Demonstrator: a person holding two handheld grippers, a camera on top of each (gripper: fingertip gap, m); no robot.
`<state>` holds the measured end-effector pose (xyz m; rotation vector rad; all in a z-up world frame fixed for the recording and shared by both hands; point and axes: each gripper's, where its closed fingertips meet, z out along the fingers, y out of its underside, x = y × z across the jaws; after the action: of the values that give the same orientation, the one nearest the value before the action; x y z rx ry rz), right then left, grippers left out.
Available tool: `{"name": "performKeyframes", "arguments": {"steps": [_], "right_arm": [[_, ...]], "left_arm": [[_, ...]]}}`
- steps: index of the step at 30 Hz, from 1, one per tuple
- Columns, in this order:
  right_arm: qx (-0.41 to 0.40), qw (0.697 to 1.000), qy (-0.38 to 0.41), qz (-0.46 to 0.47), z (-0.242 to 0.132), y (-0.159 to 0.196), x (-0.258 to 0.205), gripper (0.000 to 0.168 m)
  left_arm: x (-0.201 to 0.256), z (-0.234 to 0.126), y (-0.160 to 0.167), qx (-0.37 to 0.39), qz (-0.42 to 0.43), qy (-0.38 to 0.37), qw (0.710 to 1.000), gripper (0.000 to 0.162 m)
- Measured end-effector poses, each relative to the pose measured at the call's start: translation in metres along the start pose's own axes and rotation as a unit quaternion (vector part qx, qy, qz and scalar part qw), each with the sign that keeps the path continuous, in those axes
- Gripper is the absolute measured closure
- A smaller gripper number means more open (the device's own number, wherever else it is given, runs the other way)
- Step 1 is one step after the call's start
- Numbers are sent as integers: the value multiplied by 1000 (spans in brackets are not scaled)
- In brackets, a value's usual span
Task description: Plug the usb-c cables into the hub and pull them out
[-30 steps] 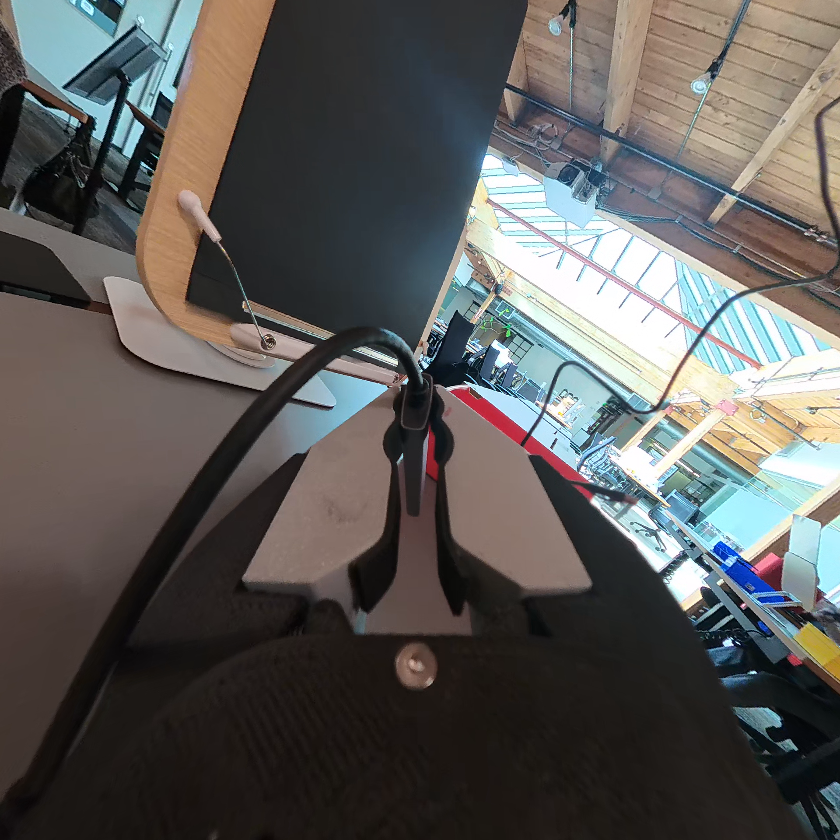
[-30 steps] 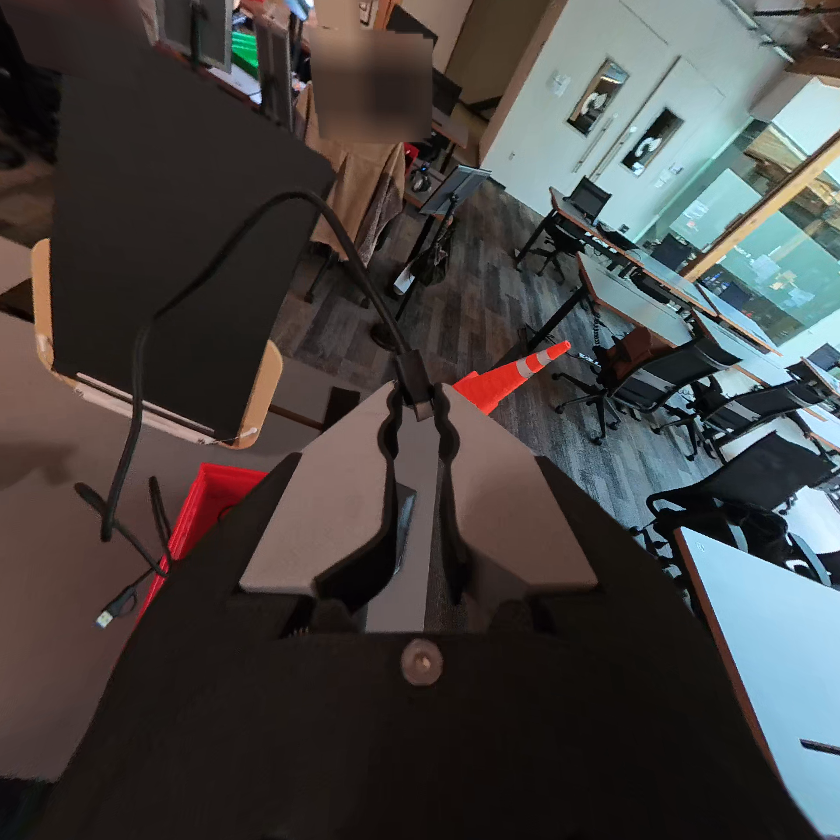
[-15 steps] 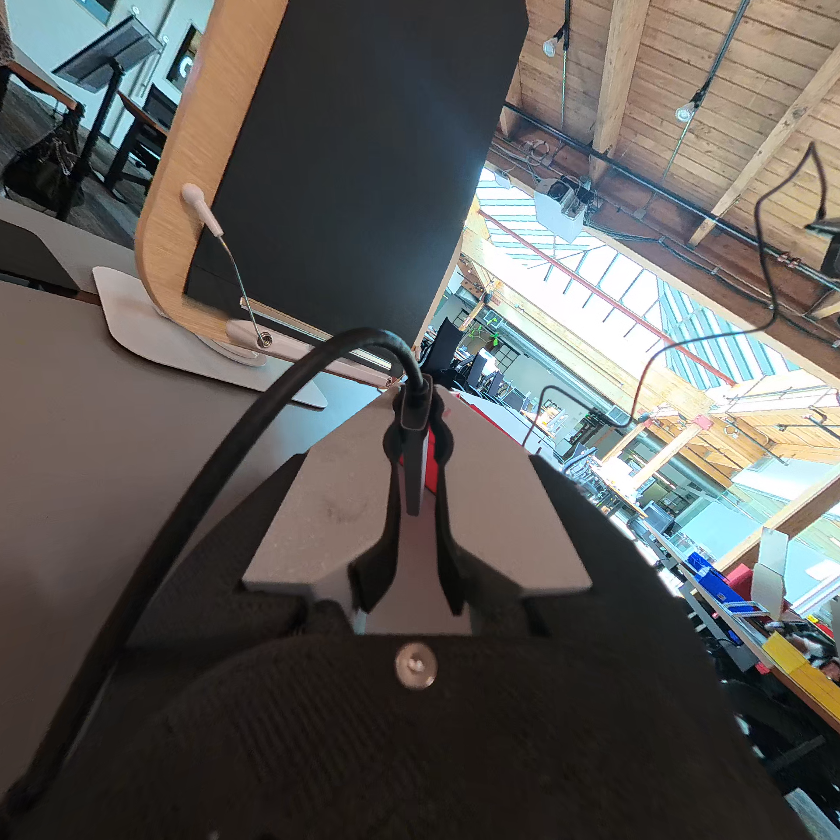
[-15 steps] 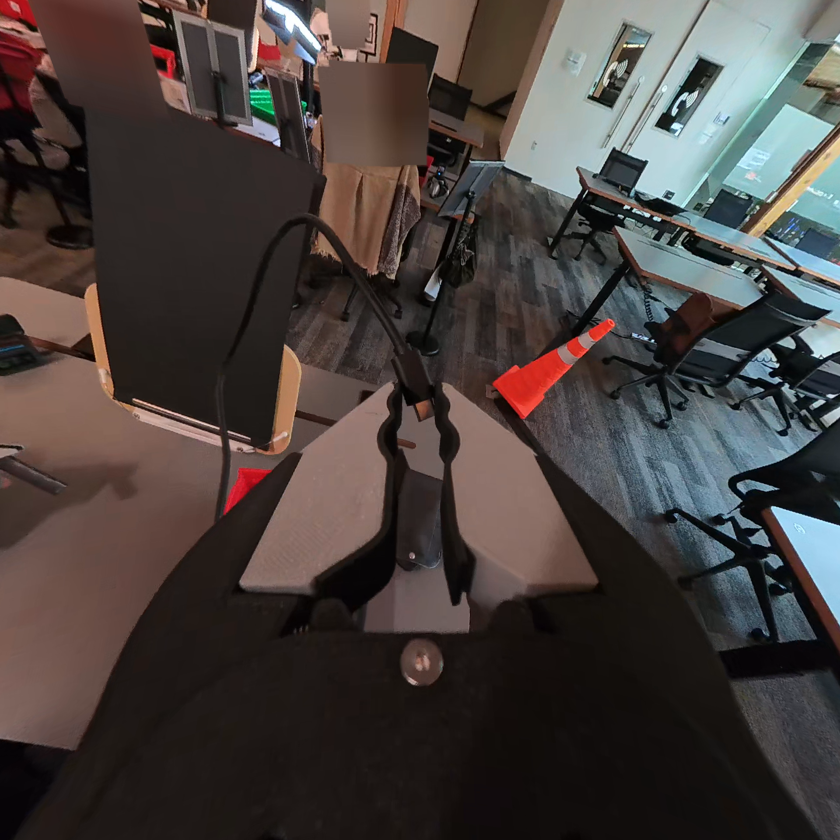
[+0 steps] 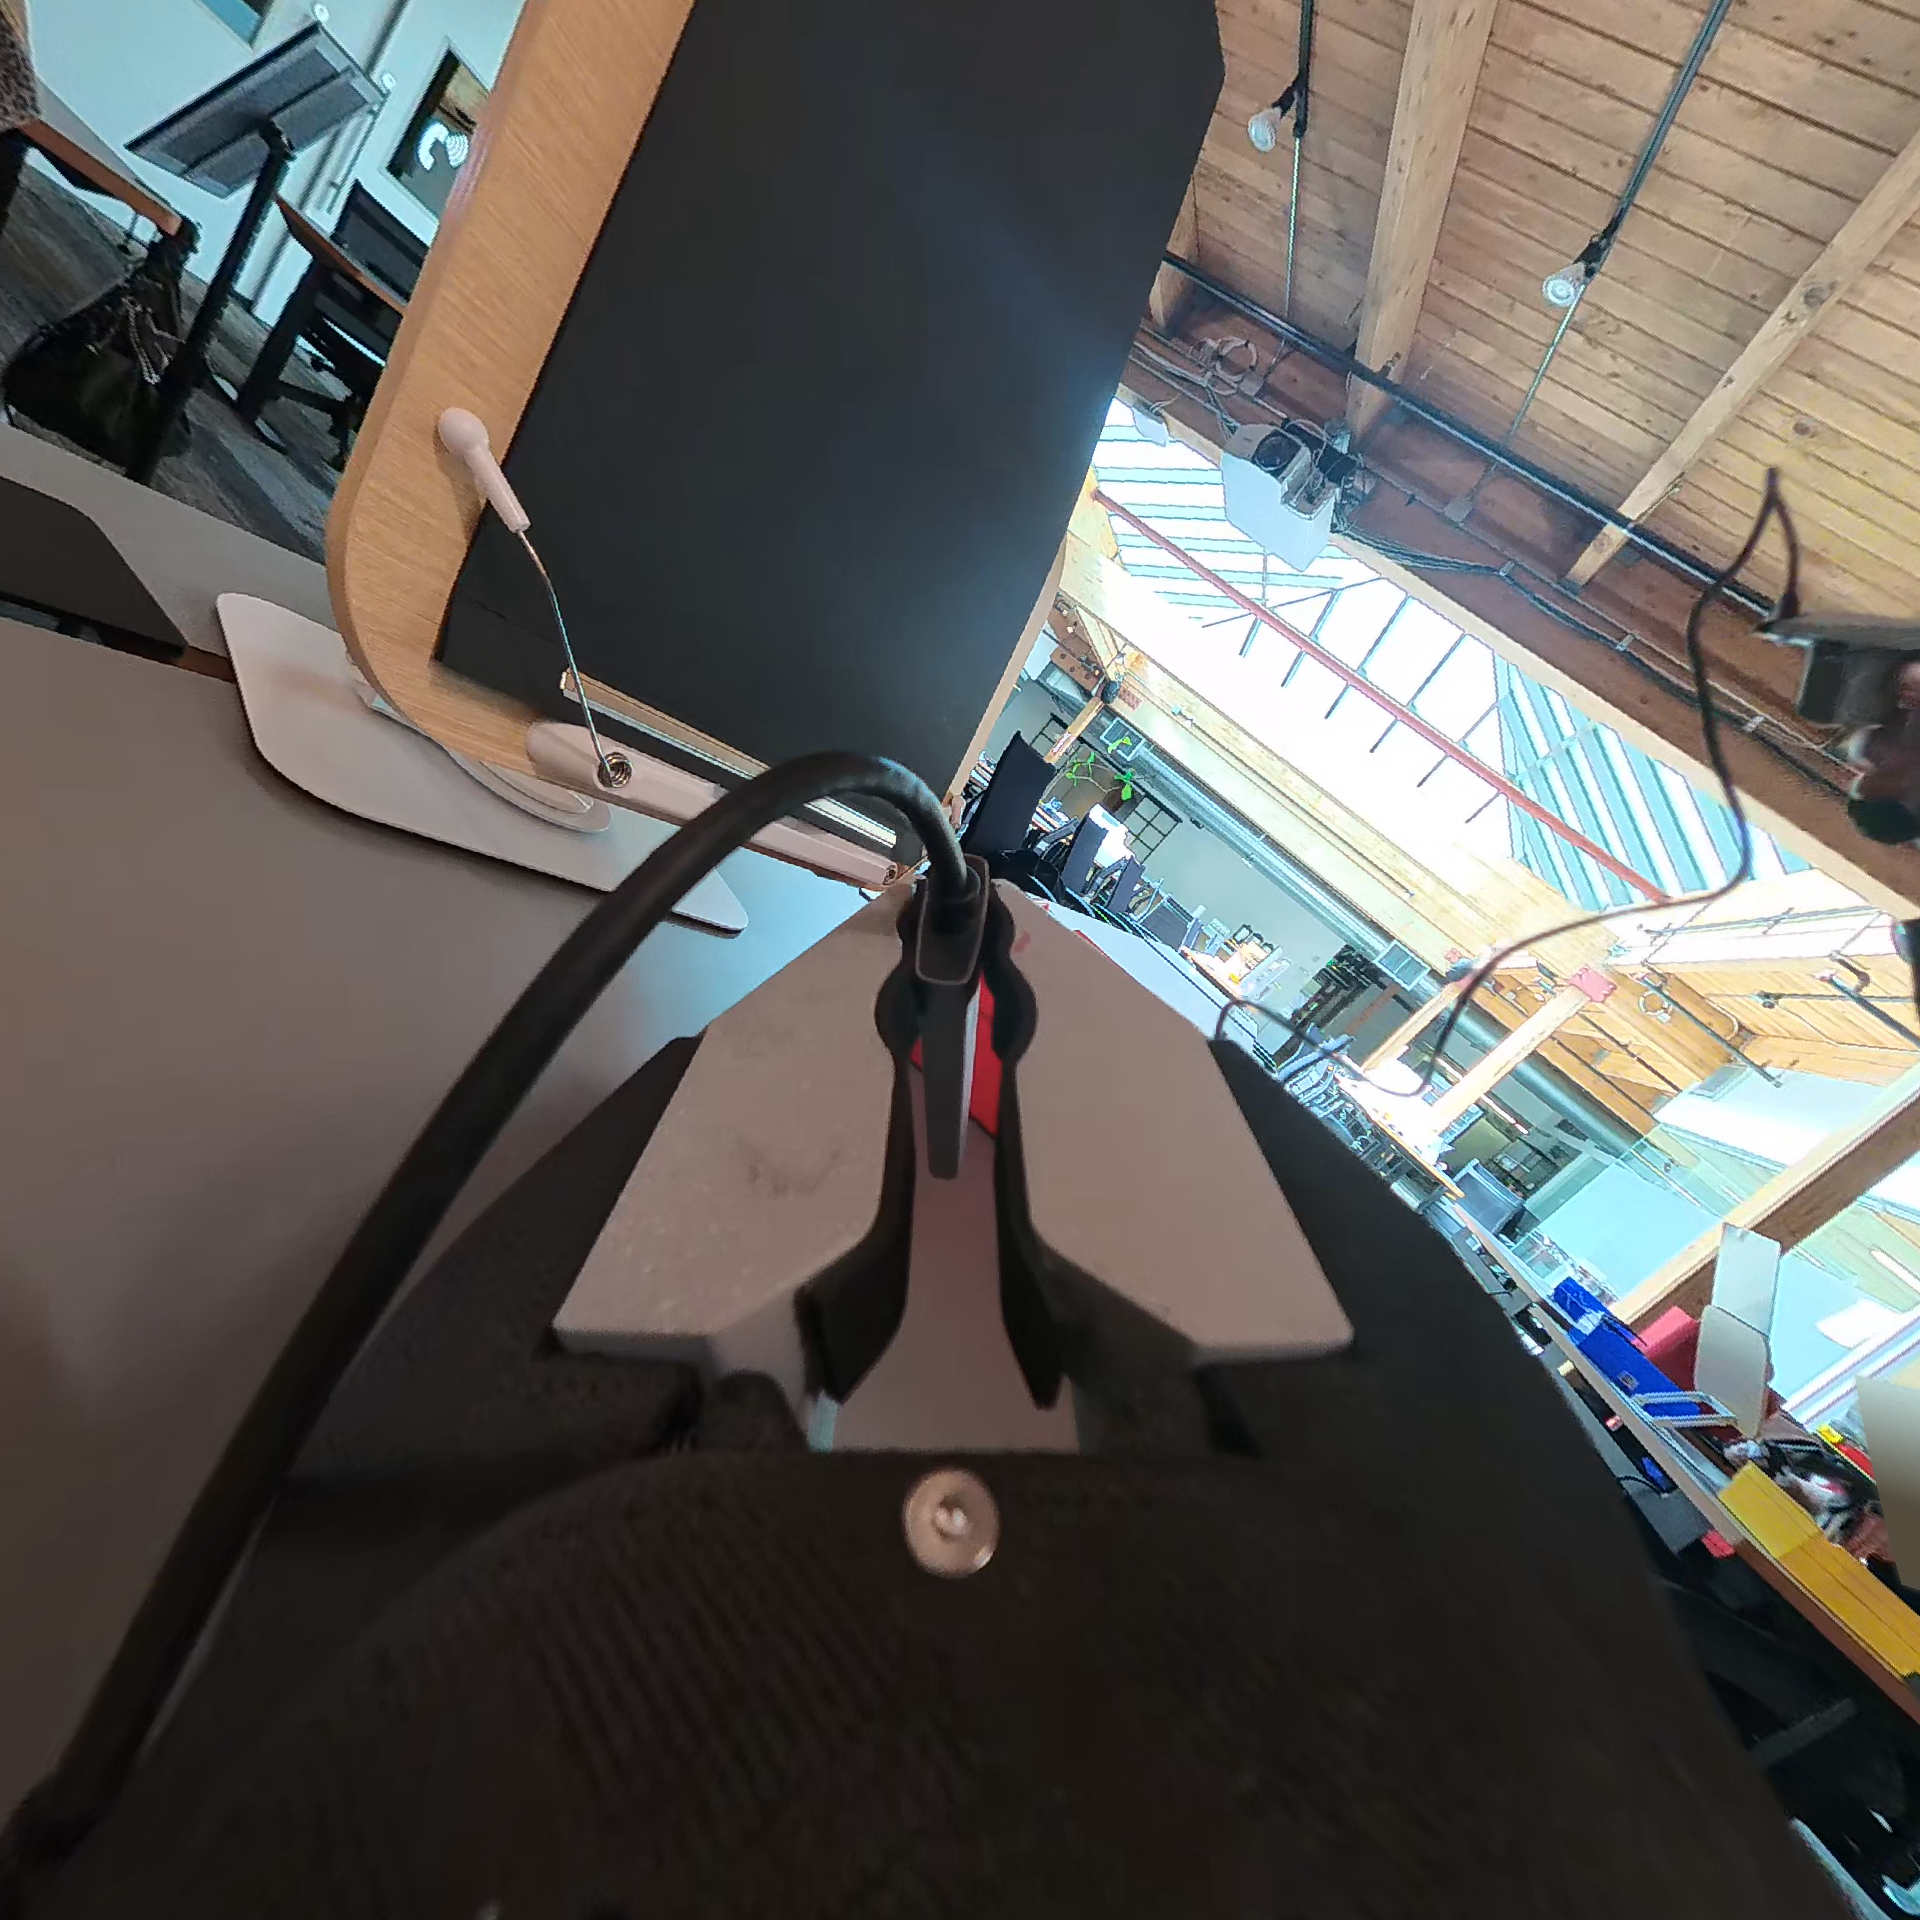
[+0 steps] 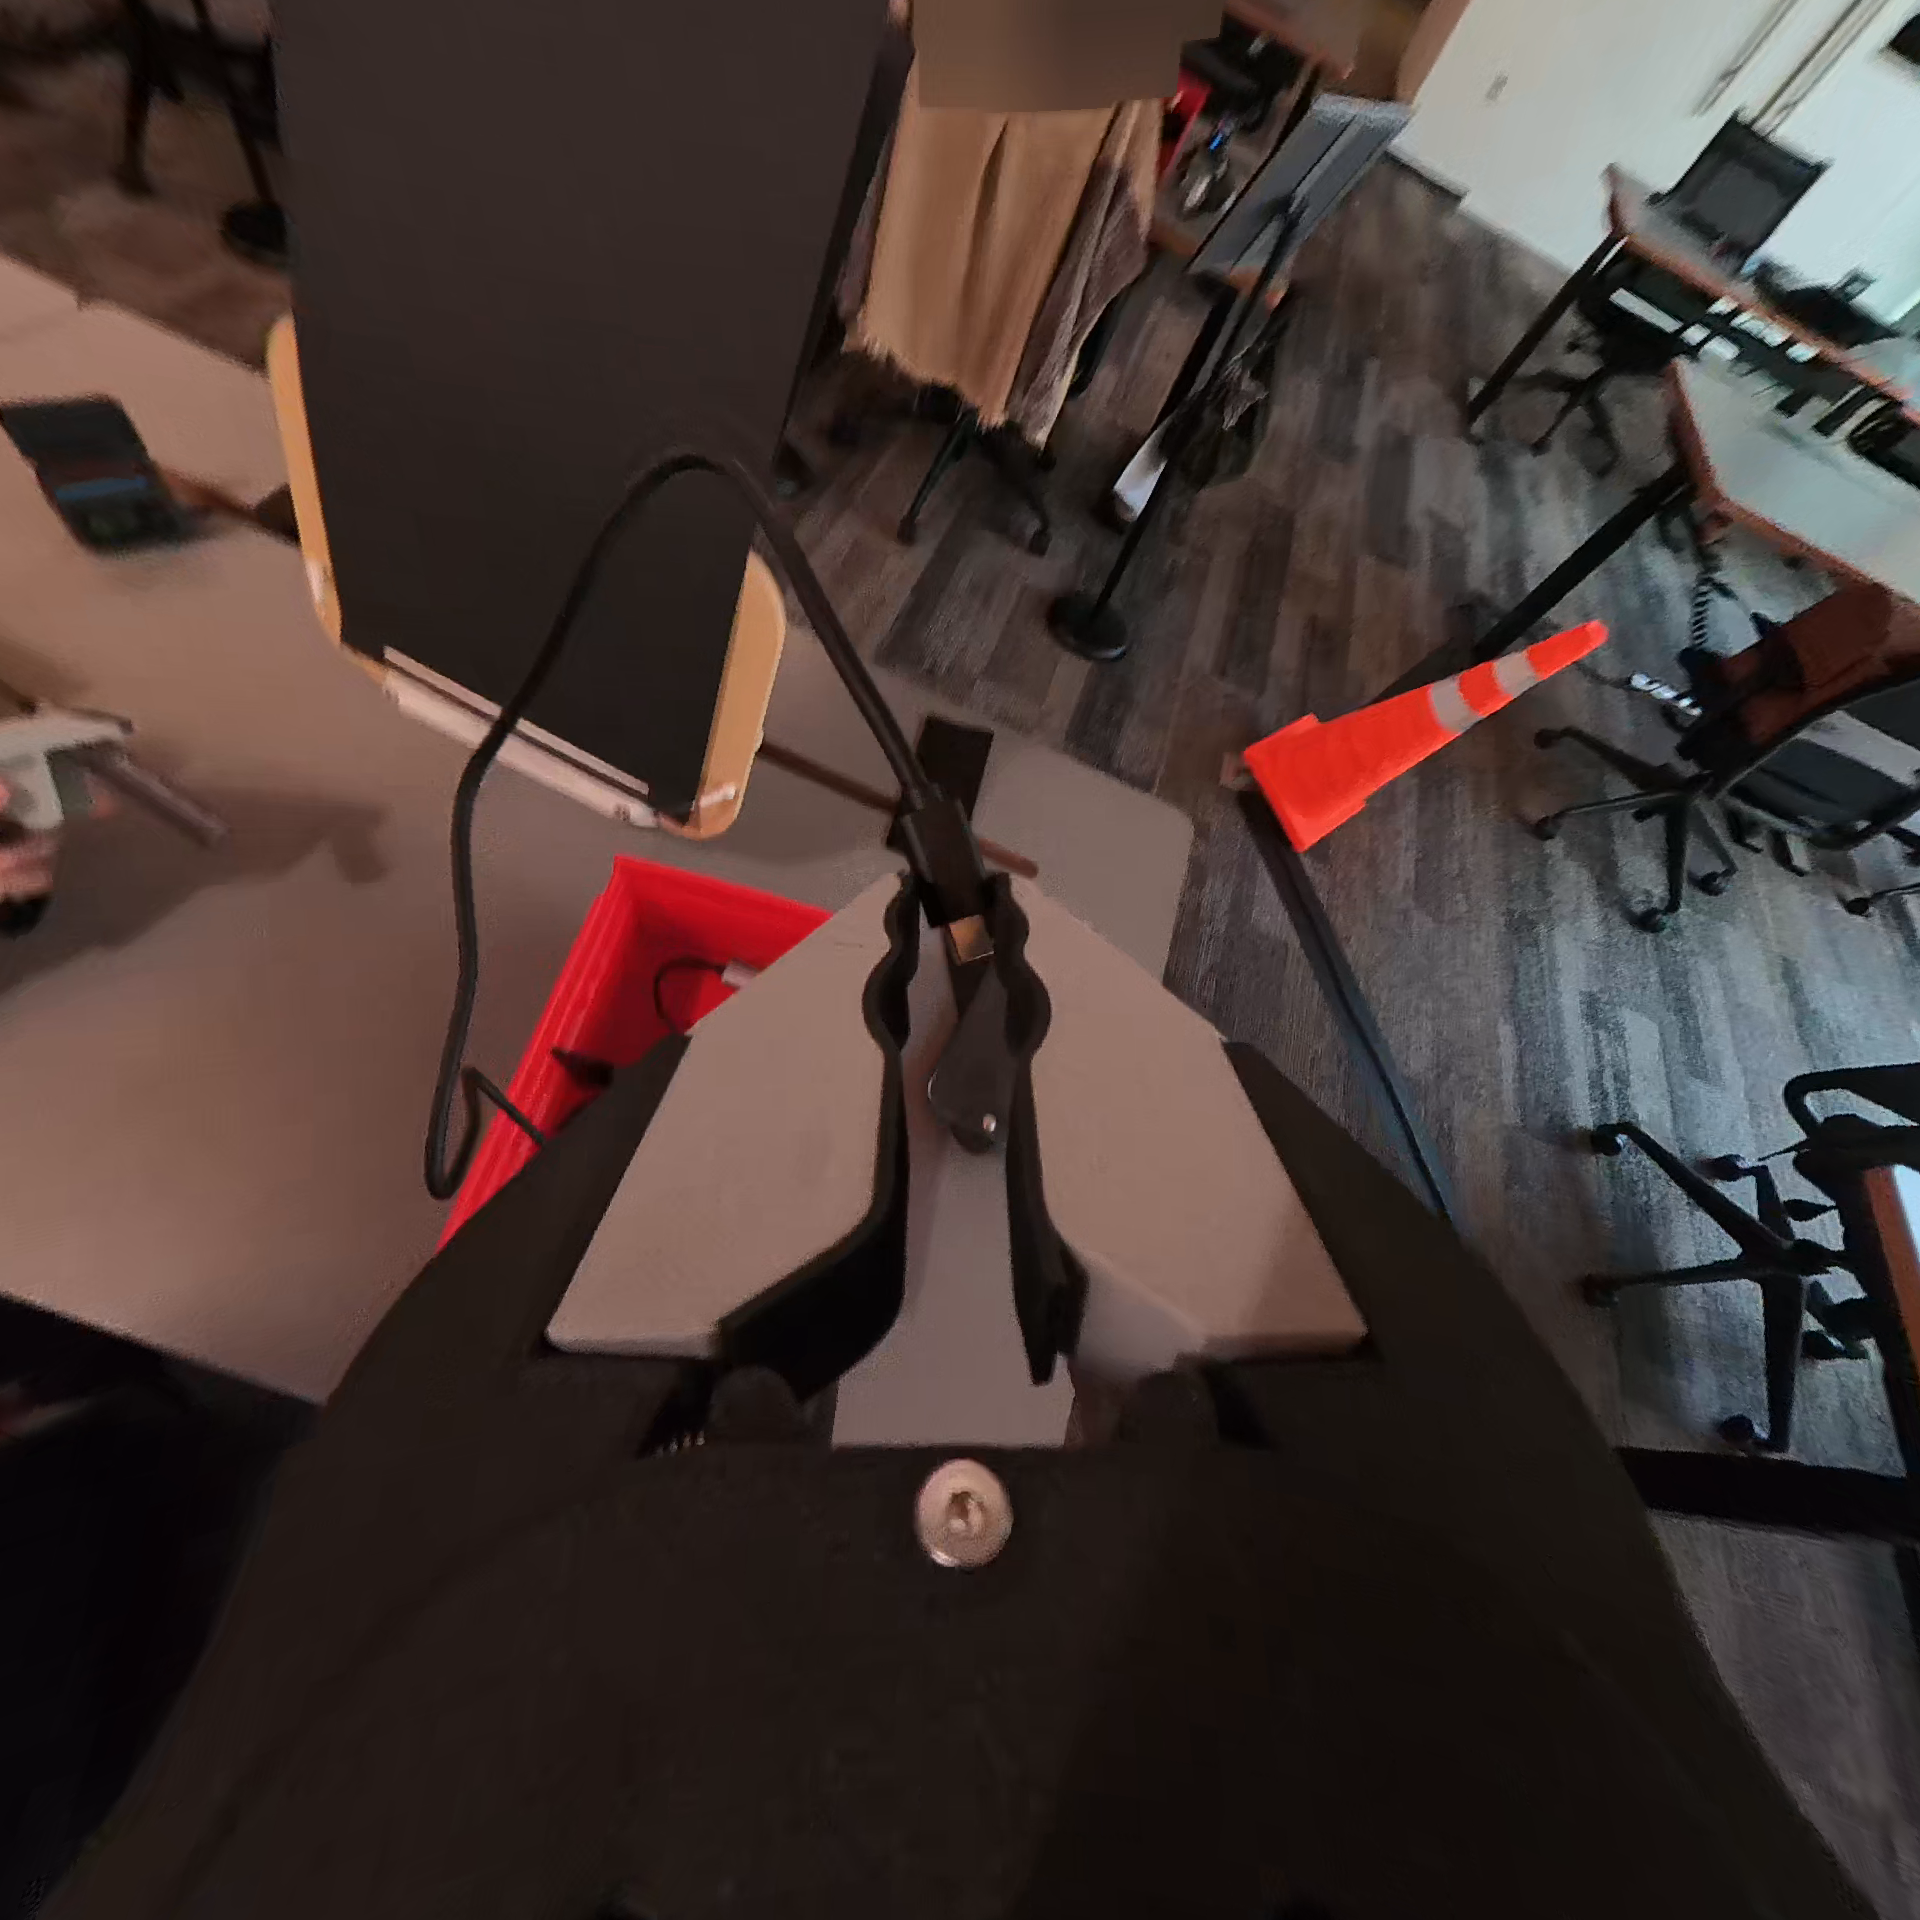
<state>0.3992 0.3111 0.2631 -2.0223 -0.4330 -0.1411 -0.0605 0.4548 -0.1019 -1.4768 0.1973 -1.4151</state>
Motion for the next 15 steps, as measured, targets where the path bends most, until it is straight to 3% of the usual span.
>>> {"name": "performKeyframes", "arguments": {"steps": [5,10,15], "right_arm": [[-92,992,-54,-73,47,70,-34,157],[-177,973,30,-148,79,137,-7,157],[-170,944,150,-240,91,145,24,157]], "left_arm": [[1,0,1,-1,-1,1,1000,156],[-1,1,2,-4,-2,0,1000,155],[-3,3,6,-11,2,-4,1000,155]]}}
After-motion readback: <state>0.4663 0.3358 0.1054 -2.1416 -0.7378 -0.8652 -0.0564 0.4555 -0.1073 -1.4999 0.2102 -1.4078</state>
